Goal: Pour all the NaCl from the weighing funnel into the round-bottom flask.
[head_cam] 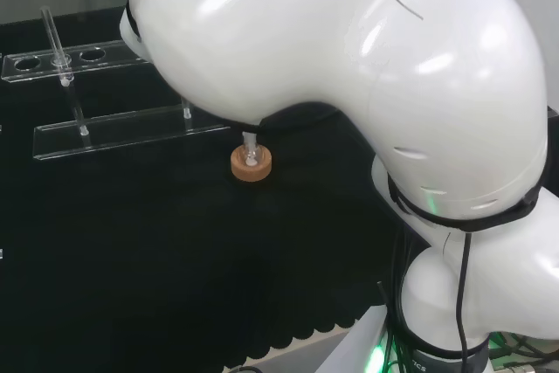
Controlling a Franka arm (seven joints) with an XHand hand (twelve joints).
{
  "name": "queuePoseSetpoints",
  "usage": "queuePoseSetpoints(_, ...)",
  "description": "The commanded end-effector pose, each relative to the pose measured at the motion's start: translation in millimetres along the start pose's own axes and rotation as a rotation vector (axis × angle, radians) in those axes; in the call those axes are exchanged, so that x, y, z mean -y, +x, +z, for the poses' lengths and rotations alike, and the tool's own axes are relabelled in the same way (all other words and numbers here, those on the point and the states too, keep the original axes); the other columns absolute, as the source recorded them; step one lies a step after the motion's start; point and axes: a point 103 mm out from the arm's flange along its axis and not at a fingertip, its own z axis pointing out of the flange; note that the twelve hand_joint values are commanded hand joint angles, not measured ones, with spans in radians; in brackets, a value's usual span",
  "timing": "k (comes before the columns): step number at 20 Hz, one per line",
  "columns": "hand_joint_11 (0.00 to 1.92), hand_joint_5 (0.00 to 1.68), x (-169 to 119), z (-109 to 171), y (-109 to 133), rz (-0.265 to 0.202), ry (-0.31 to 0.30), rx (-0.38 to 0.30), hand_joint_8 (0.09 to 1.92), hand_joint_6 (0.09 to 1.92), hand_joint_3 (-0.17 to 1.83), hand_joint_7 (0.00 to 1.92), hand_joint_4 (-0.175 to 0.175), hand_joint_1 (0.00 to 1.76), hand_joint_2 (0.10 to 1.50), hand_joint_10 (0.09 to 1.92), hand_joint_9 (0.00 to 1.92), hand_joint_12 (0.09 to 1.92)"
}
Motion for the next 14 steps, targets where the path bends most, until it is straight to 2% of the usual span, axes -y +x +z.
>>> queuePoseSetpoints(1,0.94,1.05,1.5,-2.1,-1.8,0.007,0.003,0.025,0.44,0.91,0.09,1.17,0.175,1.04,1.04,0.15,1.32,0.96)
queuePoseSetpoints(14,0.94,1.05,5.4,-9.0,0.6,0.01,-0.008,0.096,0.43,0.91,0.1,1.17,0.175,1.04,1.03,0.14,1.32,0.96)
